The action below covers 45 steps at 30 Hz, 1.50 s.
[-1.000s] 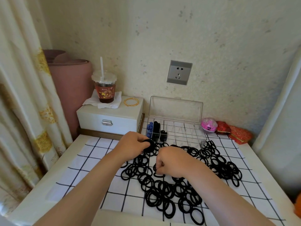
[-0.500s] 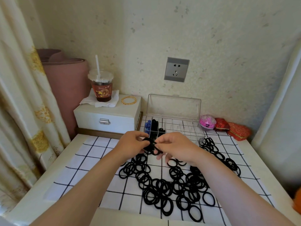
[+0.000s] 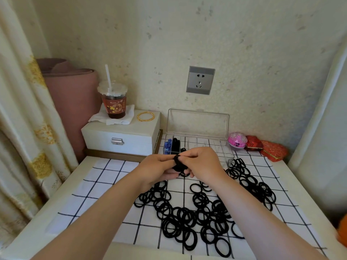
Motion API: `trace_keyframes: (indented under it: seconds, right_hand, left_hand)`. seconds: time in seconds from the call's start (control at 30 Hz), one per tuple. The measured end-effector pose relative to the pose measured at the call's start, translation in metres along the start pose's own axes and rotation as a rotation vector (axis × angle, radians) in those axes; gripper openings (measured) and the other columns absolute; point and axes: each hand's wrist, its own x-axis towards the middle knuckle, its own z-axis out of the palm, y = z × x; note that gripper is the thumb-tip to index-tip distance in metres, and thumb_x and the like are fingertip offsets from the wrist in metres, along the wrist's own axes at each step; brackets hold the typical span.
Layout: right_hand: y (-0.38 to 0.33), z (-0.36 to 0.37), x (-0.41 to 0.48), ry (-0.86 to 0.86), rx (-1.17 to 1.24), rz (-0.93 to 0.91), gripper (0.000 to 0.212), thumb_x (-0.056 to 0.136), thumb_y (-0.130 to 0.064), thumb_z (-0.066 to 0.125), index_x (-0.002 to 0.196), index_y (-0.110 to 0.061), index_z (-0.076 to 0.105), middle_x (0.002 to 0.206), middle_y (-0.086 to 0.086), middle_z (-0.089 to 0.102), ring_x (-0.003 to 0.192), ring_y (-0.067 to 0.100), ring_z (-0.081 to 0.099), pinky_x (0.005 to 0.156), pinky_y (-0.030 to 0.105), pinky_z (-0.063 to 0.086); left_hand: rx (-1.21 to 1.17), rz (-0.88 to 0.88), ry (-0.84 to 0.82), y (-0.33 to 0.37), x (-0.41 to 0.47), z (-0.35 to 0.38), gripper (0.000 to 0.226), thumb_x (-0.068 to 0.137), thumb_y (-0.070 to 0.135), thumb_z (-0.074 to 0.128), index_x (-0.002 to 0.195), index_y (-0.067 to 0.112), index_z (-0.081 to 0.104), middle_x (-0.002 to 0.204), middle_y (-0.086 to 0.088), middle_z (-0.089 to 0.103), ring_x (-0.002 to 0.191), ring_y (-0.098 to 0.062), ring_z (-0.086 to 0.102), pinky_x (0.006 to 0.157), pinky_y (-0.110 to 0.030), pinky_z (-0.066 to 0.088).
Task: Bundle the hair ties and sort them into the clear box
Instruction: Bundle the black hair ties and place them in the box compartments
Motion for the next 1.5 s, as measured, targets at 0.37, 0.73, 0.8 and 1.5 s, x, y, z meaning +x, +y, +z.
trace_keyframes:
  seconds: [0.37,0.73,0.8,1.5]
  right_hand:
    - [0.006,0.003,0.003,0.152,-0.211,-0.205,0.013,0.086,-0.027,0.073,0.081,-0.038,0.077,0.092,-0.016,0.068,0.089,-0.004,0.060,0.072,0.010,0.040]
    - [0.008,-0.013,0.006,-0.250,0.223,0.192,0.029,0.093,-0.023,0.069,0.120,-0.011,0.070,0.106,0.011,0.076,0.095,0.028,0.074,0.080,0.040,0.062]
    - [0.009,-0.014,0.004,-0.269,0.274,0.202,0.026,0.095,-0.020,0.066,0.118,-0.008,0.070,0.104,0.014,0.076,0.093,0.030,0.075,0.079,0.040,0.062]
    - [0.002,0.004,0.110,0.296,-0.210,-0.020,0.005,0.083,-0.018,0.077,0.082,-0.013,0.078,0.080,0.007,0.075,0.074,0.017,0.066,0.067,0.027,0.049]
  left_hand:
    - [-0.072,0.008,-0.032,0.004,-0.001,0.004,0.031,0.091,0.021,0.067,0.119,0.007,0.069,0.110,-0.010,0.074,0.105,-0.025,0.069,0.091,-0.034,0.056]
    - [0.207,0.087,-0.053,0.019,-0.002,-0.006,0.030,0.090,0.006,0.067,0.118,0.015,0.070,0.109,-0.005,0.074,0.095,-0.018,0.073,0.087,-0.030,0.058]
    - [0.262,0.112,-0.012,0.021,-0.002,-0.005,0.032,0.087,0.008,0.072,0.118,0.015,0.069,0.101,-0.005,0.073,0.085,-0.017,0.074,0.079,-0.028,0.060]
    - [1.150,0.336,0.183,0.005,0.038,-0.013,0.065,0.093,0.032,0.059,0.151,0.025,0.030,0.158,0.000,0.022,0.146,-0.018,0.016,0.116,-0.041,0.030]
